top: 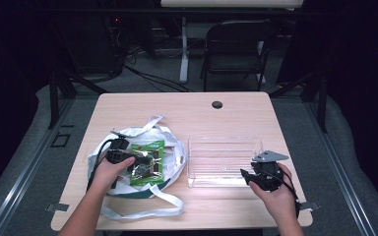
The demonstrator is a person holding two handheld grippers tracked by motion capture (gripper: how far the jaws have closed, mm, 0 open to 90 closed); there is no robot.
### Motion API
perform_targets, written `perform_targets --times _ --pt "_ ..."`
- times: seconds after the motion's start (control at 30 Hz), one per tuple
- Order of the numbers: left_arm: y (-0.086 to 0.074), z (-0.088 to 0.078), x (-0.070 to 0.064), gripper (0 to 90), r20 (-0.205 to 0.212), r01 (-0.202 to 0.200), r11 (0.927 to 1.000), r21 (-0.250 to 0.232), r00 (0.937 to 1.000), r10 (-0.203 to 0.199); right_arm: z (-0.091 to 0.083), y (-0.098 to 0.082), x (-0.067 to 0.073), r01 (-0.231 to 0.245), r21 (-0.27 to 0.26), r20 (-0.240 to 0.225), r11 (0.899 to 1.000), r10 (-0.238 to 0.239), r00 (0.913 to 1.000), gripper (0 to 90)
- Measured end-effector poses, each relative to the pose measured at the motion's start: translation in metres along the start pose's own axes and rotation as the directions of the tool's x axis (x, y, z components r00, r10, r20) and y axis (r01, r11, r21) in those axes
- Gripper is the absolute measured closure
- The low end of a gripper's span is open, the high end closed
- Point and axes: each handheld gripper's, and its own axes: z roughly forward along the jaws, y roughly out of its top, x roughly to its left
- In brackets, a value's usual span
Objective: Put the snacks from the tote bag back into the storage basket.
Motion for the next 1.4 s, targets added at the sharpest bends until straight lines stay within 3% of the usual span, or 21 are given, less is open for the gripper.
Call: perform_targets --times 0.43,0.63,0.83,1.0,1.13,1.4 --pt "0.0 -0.004 -0.004 40.4 0.016 -0.008 0.9995 -0.03 0.9998 0.008 0.0 0.0 0.0 -0.001 -0.01 0.006 1.0 0.001 1.0 53.4" --pt "0.002 -0.015 -0.011 45.8 0.038 -0.044 0.9976 -0.053 0.9982 0.046 0.0 0.0 -0.001 -0.001 -0.015 0.007 1.0 0.001 1.0 53.4" --pt "0.003 -0.021 -0.018 52.8 0.027 -0.124 0.9911 -0.049 0.9917 0.125 0.001 0.001 0.0 0.0 -0.02 0.008 1.0 0.0 1.0 53.7" --pt "0.003 -0.025 -0.018 57.3 0.035 -0.155 0.9869 -0.044 0.987 0.157 0.002 0.001 0.0 0.001 -0.021 0.005 1.0 -0.001 1.0 53.8" --pt "0.002 -0.028 -0.016 62.9 0.065 -0.149 0.9868 -0.064 0.9861 0.153 0.002 0.001 -0.001 0.0 -0.021 0.006 1.0 0.0 1.0 53.7" --pt "0.002 -0.034 -0.01 68.8 0.125 -0.15 0.987 -0.058 0.9797 0.156 0.001 0.0 -0.003 -0.002 -0.027 0.006 1.0 0.002 1.0 53.7"
